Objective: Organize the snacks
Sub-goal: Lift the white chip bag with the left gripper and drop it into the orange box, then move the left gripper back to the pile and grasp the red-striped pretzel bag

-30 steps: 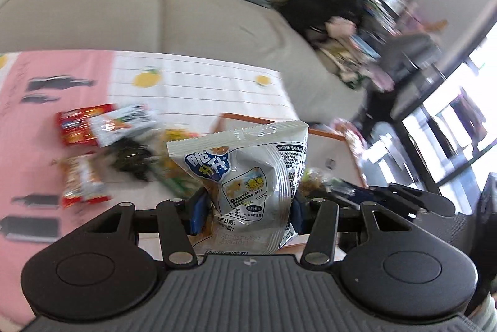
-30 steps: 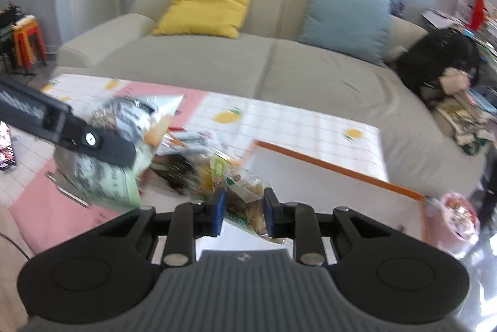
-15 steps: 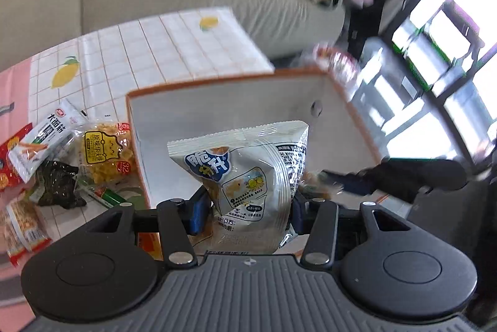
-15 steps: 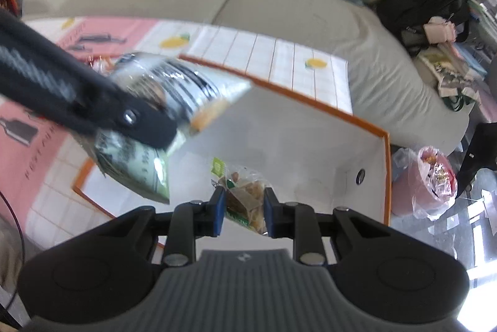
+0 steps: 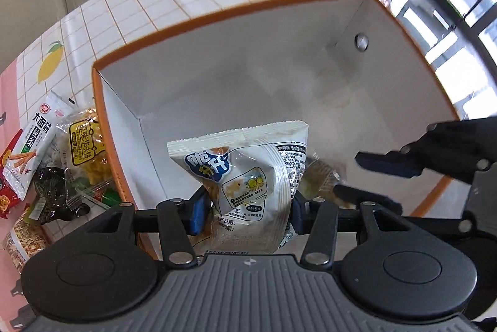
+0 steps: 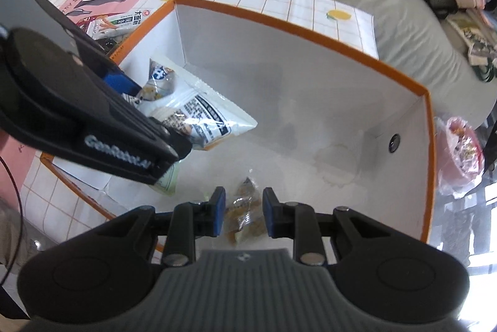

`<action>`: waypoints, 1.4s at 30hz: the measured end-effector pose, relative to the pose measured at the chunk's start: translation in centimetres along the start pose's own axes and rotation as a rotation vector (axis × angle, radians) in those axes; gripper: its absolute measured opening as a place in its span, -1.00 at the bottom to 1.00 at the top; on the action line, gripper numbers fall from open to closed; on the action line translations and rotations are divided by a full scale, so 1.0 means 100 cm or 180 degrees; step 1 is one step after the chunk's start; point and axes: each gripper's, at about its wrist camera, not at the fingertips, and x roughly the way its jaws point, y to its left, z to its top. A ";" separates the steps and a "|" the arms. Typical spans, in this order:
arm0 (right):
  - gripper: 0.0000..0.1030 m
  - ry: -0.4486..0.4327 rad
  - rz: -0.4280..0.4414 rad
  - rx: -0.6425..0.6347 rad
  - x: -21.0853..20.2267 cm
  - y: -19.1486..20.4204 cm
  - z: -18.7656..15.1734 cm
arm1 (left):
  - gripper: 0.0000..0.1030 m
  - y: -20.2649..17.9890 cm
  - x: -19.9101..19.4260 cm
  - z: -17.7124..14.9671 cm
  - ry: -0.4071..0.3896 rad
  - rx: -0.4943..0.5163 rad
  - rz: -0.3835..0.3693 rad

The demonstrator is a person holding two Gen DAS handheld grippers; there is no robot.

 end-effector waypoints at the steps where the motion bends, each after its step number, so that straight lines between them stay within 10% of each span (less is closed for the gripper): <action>1: -0.54 0.0013 0.0006 -0.0004 0.002 0.000 -0.001 | 0.13 -0.002 0.003 0.001 0.0031 0.0006 0.0046; 12: -0.53 0.0154 0.0058 0.0085 0.015 0.000 0.006 | 0.33 0.000 0.001 -0.003 0.0051 0.0113 -0.0005; 26: 0.04 -0.0039 -0.0031 0.0384 -0.009 -0.001 0.000 | 0.61 0.025 -0.039 -0.009 -0.0295 -0.0238 -0.0429; 30: 0.33 -0.0242 -0.0078 0.0557 -0.031 0.007 -0.004 | 0.62 0.034 -0.066 -0.022 -0.0545 -0.0364 -0.0465; 42: 0.35 -0.1248 0.0187 0.0904 -0.095 0.090 -0.017 | 0.62 0.087 -0.133 -0.088 -0.1152 -0.0773 -0.0335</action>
